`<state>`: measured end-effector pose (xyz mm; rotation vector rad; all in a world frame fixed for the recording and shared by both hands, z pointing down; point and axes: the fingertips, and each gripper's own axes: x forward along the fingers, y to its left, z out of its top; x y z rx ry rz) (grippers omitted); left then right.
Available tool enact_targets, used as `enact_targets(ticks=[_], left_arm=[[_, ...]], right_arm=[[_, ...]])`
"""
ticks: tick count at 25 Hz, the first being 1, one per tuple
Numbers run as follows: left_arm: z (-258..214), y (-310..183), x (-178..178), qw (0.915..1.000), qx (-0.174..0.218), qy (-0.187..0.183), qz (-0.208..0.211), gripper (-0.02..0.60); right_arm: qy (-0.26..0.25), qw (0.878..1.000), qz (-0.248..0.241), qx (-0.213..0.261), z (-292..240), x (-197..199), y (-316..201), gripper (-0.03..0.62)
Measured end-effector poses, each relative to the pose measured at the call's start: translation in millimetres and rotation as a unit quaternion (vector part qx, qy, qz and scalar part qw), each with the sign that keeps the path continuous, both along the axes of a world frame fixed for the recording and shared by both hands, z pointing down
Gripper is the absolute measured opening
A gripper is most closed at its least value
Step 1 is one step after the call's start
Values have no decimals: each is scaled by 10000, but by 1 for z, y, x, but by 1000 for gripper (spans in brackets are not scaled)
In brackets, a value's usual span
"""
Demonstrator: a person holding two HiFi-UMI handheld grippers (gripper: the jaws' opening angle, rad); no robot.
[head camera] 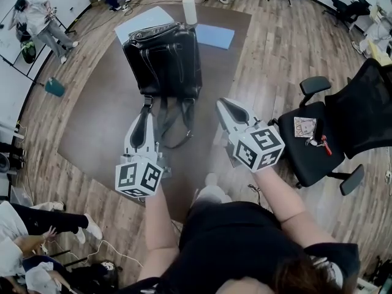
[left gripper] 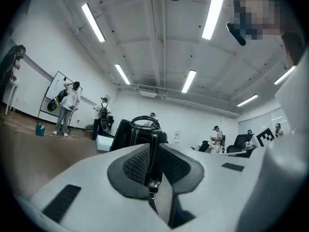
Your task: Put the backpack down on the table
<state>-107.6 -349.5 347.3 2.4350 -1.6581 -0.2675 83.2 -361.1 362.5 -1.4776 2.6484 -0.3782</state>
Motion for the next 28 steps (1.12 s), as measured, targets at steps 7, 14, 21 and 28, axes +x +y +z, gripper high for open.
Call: enact_targets(ticks=[7,14,21,28], left_arm=[[12,19,12,9988,-385,-294,69,54],[18,31,12,9963,-682,-524,-30,44],[20,50,8,9941,-844,-672,-129,43],[26,62,15,9930,-1006,-607,-123,38]], right_arm=[[237,9997,76,-84,1,4,18,17],[351,9993,20,-135,1,7,31,17],[263,9995,-33,-194,8,10,39,17],[325,9992,-148,-191,12,8,42,17]])
